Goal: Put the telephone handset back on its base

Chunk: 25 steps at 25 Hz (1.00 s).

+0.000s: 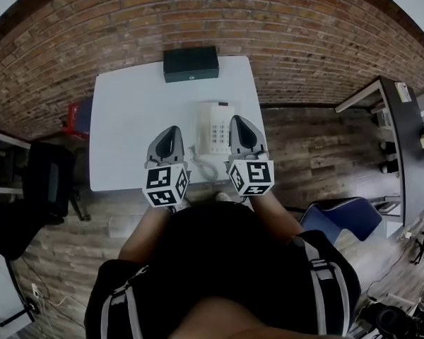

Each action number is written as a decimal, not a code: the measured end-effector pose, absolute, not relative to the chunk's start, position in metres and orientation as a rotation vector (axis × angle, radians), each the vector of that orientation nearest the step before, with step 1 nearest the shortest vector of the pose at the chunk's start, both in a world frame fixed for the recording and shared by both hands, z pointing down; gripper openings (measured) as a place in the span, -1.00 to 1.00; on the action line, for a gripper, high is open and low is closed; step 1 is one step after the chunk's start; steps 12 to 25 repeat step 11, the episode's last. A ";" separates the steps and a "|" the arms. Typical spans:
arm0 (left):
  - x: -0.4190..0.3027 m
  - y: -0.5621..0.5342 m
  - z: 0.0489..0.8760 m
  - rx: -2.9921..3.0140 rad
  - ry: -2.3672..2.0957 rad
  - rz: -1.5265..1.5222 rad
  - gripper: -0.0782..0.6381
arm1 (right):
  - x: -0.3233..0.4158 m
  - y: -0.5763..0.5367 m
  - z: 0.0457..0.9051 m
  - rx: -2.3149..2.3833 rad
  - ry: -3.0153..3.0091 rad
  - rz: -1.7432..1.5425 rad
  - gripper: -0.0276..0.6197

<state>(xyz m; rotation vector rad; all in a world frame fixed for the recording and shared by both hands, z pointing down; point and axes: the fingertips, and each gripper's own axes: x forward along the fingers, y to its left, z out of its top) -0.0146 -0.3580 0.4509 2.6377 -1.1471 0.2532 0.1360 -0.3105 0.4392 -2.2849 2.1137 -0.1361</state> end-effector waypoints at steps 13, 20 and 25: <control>-0.022 -0.364 0.455 2.625 -1.143 0.239 -0.78 | 0.113 -0.319 0.456 -2.283 2.179 -0.198 -0.92; -0.022 -0.364 0.455 2.625 -1.143 0.239 -0.78 | 0.113 -0.319 0.456 -2.283 2.179 -0.198 -0.92; -0.022 -0.364 0.455 2.625 -1.143 0.239 -0.78 | 0.113 -0.319 0.456 -2.283 2.179 -0.198 -0.92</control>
